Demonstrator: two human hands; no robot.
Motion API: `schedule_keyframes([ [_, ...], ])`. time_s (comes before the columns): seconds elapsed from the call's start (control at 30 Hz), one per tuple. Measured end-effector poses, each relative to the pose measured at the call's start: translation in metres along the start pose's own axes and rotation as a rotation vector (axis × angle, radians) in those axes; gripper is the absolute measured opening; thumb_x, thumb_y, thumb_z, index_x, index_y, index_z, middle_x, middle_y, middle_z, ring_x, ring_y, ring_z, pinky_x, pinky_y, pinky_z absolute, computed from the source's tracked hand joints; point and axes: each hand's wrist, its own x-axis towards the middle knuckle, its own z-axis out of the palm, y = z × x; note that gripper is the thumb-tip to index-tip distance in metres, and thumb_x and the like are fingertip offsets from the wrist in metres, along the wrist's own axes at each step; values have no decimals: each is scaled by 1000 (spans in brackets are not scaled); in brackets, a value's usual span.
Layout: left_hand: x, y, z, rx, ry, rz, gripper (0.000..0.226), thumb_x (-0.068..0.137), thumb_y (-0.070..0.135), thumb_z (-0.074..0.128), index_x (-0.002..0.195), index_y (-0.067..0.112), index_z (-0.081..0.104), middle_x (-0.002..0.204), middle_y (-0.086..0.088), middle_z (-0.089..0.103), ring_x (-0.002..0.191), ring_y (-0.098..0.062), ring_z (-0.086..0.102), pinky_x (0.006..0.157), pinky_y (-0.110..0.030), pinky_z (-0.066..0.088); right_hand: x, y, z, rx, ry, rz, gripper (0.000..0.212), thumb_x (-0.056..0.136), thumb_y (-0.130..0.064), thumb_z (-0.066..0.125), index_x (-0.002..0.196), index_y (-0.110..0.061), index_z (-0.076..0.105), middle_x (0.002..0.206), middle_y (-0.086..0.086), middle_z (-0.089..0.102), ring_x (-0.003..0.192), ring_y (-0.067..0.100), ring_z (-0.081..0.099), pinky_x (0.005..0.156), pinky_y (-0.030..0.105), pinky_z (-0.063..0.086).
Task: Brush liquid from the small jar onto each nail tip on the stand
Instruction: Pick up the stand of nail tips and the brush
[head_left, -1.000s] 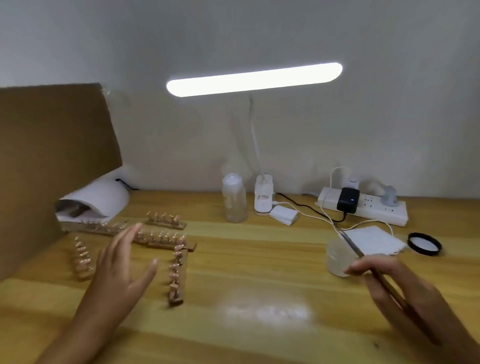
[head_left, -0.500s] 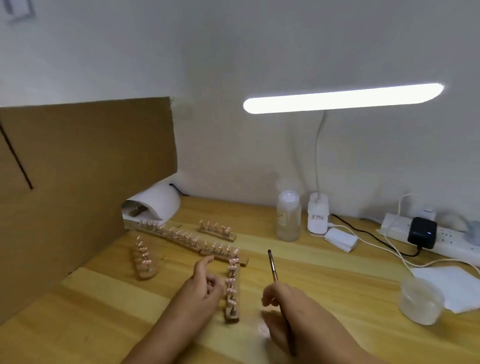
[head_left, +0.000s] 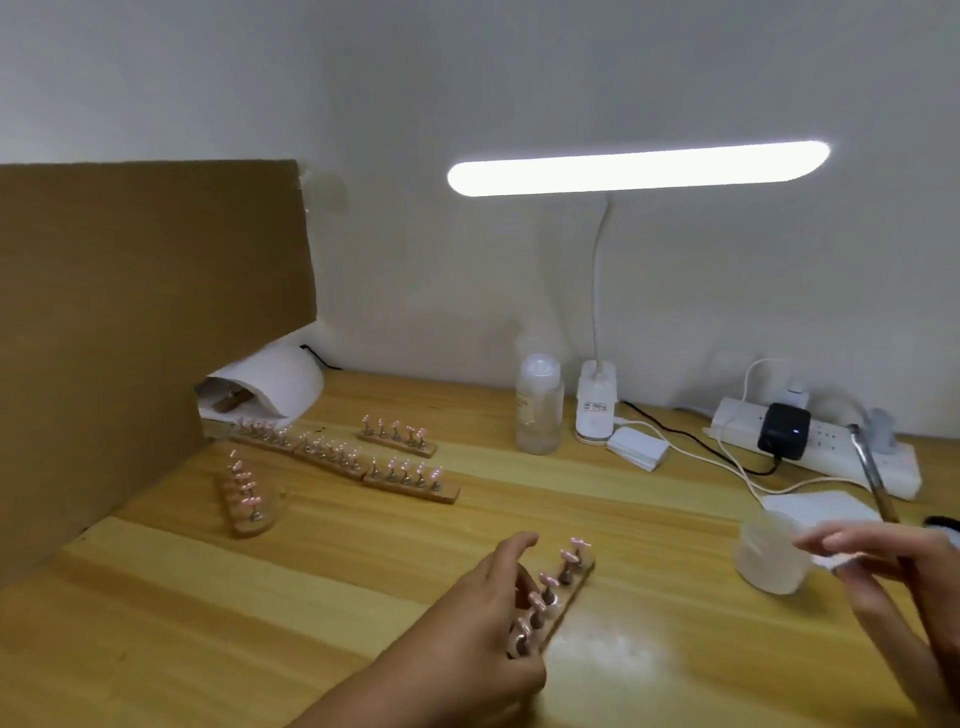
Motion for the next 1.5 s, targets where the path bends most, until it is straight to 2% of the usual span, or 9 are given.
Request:
schedule_keyframes([
  [0.1, 24, 24, 21, 21, 6, 109, 84, 78, 28, 60, 145, 38, 11, 121, 15, 43, 87, -1, 43, 76, -9, 33, -3, 20, -8, 157, 186, 61, 27, 90, -18, 54, 110, -37, 53, 111, -13, 65, 108, 17, 61, 89, 35, 49],
  [0.2, 51, 43, 35, -8, 18, 159, 81, 80, 24, 61, 145, 35, 14, 118, 13, 44, 94, -4, 44, 80, -10, 34, -4, 31, -14, 257, 248, 126, 28, 94, -7, 52, 114, -27, 53, 116, 0, 63, 113, 19, 58, 90, 36, 48],
  [0.63, 74, 31, 54, -169, 18, 300, 57, 69, 27, 63, 120, 42, 42, 95, 17, 58, 88, -5, 56, 78, -10, 42, -10, 48, 2, 348, 39, 288, 44, 93, 7, 48, 121, -26, 45, 122, -4, 60, 121, 8, 54, 94, 25, 49],
  [0.83, 71, 38, 55, -173, -134, 424, 55, 73, 14, 57, 119, 41, 46, 108, 24, 62, 100, -5, 56, 83, -8, 41, -9, 49, 2, 342, -12, 319, 52, 93, 16, 39, 126, -23, 43, 119, 4, 60, 115, 7, 57, 96, 21, 47],
  [0.97, 69, 44, 65, -154, -95, 460, 57, 80, 16, 60, 125, 44, 41, 116, 23, 59, 101, 0, 55, 87, -11, 42, -9, 49, 0, 381, -30, 325, 50, 92, 21, 36, 126, -15, 45, 107, 9, 65, 102, 14, 64, 82, 24, 54],
  [1.07, 69, 45, 65, 10, 98, 470, 42, 82, 33, 65, 115, 46, 44, 105, 27, 51, 94, 6, 46, 81, -9, 39, -9, 46, -4, 418, -45, 317, 45, 93, 18, 38, 120, -14, 53, 95, 11, 69, 82, 24, 68, 66, 29, 57],
  [1.2, 63, 48, 63, 27, 88, 471, 16, 82, 36, 66, 96, 41, 60, 89, 20, 57, 90, 1, 48, 74, -11, 38, -9, 40, -6, 381, -20, 239, 39, 94, 16, 38, 119, -9, 54, 94, 10, 68, 82, 23, 67, 66, 30, 54],
  [1.3, 60, 57, 68, -36, 59, 458, 17, 82, 36, 66, 93, 47, 59, 87, 18, 61, 87, -1, 50, 73, -10, 36, -10, 39, -7, 387, 7, 215, 36, 95, 12, 38, 120, -9, 54, 93, 11, 68, 84, 23, 67, 68, 30, 54],
  [1.5, 58, 81, 84, -108, 85, 354, 14, 79, 43, 69, 89, 34, 68, 79, 20, 61, 87, -1, 52, 71, -12, 39, -12, 26, -7, 455, 201, 270, 31, 101, -26, 37, 119, -22, 61, 82, 11, 70, 75, 21, 68, 59, 26, 54],
])
